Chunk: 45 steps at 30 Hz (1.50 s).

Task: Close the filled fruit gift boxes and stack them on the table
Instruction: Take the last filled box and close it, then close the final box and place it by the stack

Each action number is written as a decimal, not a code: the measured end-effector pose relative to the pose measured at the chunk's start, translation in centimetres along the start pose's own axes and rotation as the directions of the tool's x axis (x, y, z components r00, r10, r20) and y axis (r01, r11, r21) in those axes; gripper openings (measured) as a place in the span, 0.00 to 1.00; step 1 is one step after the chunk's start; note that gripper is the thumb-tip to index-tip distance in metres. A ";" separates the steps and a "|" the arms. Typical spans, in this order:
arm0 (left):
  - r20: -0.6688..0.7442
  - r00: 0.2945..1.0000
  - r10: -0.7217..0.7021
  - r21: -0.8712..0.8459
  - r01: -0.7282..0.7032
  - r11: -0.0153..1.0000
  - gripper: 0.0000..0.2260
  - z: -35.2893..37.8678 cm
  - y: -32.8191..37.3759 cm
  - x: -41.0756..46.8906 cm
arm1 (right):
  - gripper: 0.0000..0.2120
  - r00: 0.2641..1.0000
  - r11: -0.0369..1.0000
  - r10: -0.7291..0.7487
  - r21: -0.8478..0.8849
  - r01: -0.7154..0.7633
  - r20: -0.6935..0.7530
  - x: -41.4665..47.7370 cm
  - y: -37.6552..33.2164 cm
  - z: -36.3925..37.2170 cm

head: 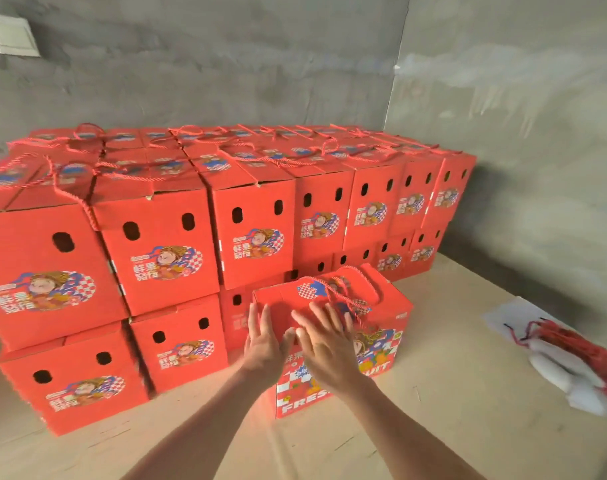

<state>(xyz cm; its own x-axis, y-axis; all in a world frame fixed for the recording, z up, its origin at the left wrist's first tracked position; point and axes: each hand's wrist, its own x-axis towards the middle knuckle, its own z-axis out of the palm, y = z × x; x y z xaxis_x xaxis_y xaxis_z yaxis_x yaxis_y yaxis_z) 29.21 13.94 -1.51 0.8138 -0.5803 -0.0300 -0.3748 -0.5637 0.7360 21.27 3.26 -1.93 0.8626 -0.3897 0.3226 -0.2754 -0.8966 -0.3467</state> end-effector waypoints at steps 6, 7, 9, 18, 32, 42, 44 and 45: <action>0.046 0.934 0.353 0.459 -0.334 0.823 0.30 0.8 -1.0 2.0 | 0.21 0.994 0.997 -0.076 -0.017 0.075 -0.079 3.0 5.6 -0.4; 0.071 0.930 0.360 0.471 -0.349 0.810 0.28 0.7 -0.8 2.4 | 0.21 0.991 0.996 -0.087 -0.011 0.087 -0.105 3.5 6.1 -0.3; 0.114 0.940 0.322 0.524 -0.332 0.784 0.25 0.6 0.3 3.9 | 0.18 0.988 0.995 -0.098 -0.003 0.098 -0.118 4.8 7.2 -0.3; 0.190 0.971 0.148 0.626 -0.236 0.744 0.25 1.9 4.0 5.7 | 0.18 0.999 0.998 0.007 -0.063 -0.005 0.039 7.2 7.4 -1.4; -0.261 0.957 0.126 0.188 -0.078 0.979 0.09 -14.3 -8.6 -10.4 | 0.15 0.931 0.920 -0.359 0.191 0.341 0.069 3.4 -15.5 1.0; -0.725 0.622 -0.297 -0.135 0.296 0.946 0.18 -31.2 -31.3 -29.4 | 0.17 0.600 0.692 -0.720 0.421 0.586 0.349 -4.8 -42.2 11.8; -0.762 0.550 -0.341 -0.215 0.283 0.935 0.13 -34.8 -34.3 -30.9 | 0.20 0.583 0.689 -0.724 0.409 0.598 0.369 -4.9 -47.7 14.1; -0.783 0.518 -0.344 -0.229 0.273 0.934 0.11 -36.6 -35.5 -31.4 | 0.21 0.584 0.700 -0.714 0.397 0.593 0.386 -4.7 -50.3 15.2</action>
<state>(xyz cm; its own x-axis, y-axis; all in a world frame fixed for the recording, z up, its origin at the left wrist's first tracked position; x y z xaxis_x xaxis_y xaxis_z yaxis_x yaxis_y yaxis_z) 33.23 73.68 -1.92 0.8983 0.3534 0.2611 -0.0259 -0.5506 0.8343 37.51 53.45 0.59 0.8645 0.4934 0.0960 0.4872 -0.7757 -0.4010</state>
